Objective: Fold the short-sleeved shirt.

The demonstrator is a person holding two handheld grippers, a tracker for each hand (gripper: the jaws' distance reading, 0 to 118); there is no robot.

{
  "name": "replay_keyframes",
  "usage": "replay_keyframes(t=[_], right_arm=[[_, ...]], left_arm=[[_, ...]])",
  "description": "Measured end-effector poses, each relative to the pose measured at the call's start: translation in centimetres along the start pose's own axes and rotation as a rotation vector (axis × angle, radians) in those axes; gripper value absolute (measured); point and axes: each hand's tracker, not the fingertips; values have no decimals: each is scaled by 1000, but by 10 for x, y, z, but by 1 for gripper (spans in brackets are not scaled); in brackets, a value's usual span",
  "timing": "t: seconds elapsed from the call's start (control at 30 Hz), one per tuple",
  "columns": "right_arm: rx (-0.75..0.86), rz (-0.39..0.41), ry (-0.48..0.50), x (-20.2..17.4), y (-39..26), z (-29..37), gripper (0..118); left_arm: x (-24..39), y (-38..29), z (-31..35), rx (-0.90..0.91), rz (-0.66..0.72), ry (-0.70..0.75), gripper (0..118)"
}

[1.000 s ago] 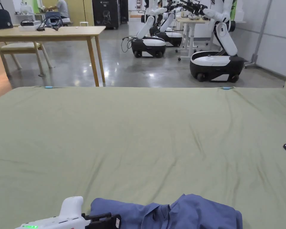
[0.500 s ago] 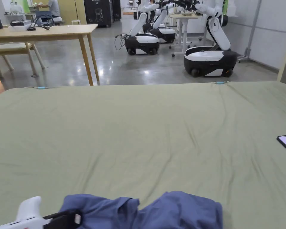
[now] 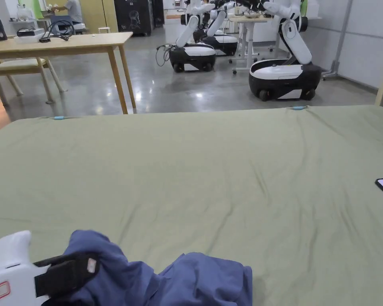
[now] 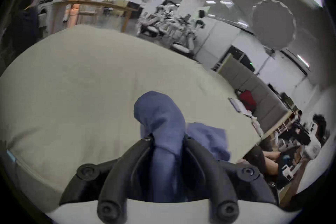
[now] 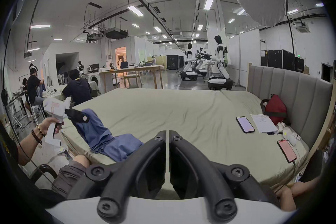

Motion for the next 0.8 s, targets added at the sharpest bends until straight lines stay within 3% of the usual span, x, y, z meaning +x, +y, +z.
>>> replay_keyframes(t=[0.1, 0.27, 0.4, 0.5, 0.53, 0.57, 0.6, 0.63, 0.7, 0.8], right_arm=[[-4, -2, -9, 3, -2, 5, 4], [0, -26, -25, 10, -7, 13, 4], [-5, -26, -56, 17, -11, 23, 4], [-7, -37, -79, 23, -12, 32, 4], [-6, -41, -88, 25, -13, 34, 4], [-7, -43, -96, 26, -14, 37, 4], [-8, -42, -102, 27, -15, 38, 4], [-9, -43, -110, 35, -19, 41, 4], [-14, -52, -119, 39, -21, 43, 4], [-19, -60, -127, 40, -23, 43, 4]], left_arm=[[44, 8, -21, -59, 1, 28, 19], [87, -2, -87, -141, 48, -59, 19], [113, -22, -146, -227, -45, -93, 19], [124, -41, -179, -315, -28, -86, 21], [124, -45, -186, -343, -23, -104, 31], [124, -50, -191, -340, 5, -148, 51], [123, -54, -194, -339, 34, -234, 79], [124, -58, -195, -319, 83, -308, 93], [129, -60, -193, -305, 73, -290, 105], [130, -61, -200, -314, 6, -262, 106]])
